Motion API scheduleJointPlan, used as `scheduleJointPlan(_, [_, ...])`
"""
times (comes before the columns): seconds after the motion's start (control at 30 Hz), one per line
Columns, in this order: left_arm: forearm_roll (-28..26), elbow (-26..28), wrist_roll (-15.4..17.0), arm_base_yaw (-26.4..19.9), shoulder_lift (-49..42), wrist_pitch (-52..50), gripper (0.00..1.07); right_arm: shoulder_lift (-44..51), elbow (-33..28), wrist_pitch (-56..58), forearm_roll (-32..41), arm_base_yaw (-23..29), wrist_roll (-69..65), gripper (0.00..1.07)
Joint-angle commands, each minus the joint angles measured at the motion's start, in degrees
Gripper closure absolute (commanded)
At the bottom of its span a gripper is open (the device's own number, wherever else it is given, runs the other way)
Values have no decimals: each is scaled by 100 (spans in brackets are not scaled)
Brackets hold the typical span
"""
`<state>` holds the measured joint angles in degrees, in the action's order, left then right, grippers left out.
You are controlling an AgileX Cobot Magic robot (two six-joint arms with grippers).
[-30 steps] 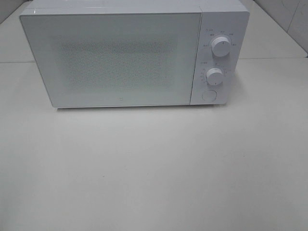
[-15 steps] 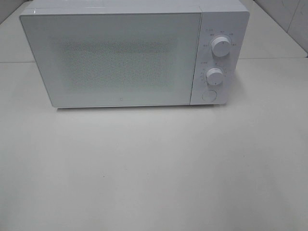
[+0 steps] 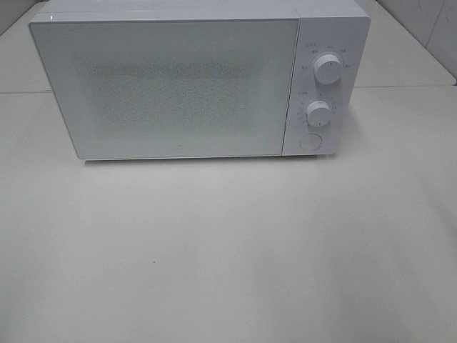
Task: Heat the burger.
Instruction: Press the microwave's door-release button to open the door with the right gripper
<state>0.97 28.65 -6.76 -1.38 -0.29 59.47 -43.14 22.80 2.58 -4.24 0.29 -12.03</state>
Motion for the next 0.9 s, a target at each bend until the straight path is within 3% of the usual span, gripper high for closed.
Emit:
scheduleJointPlan(0.03, [-6,-11,34,-11,-109,-11,26,-550,0,-751,0,-11,-286,45])
scheduleJointPlan(0.17, [-6,-11,34,-11,-109,-11,26,-957,0,-1180,0,-11,-493,55])
scheduleJointPlan(0.43, [-6,-11,34,-11,-109,-11,26,-1908,0,-2309,-6,-11,-1885,90])
scheduleJointPlan(0.7, [-6,-11,34,-11,-109,-11,26,-2510,-132,-3157,-487,-11,-3128,107])
scheduleJointPlan(0.9, [-6,-11,34,-11,-109,-11,26,-2882,-527,-4171,-785,-11,-4950,107])
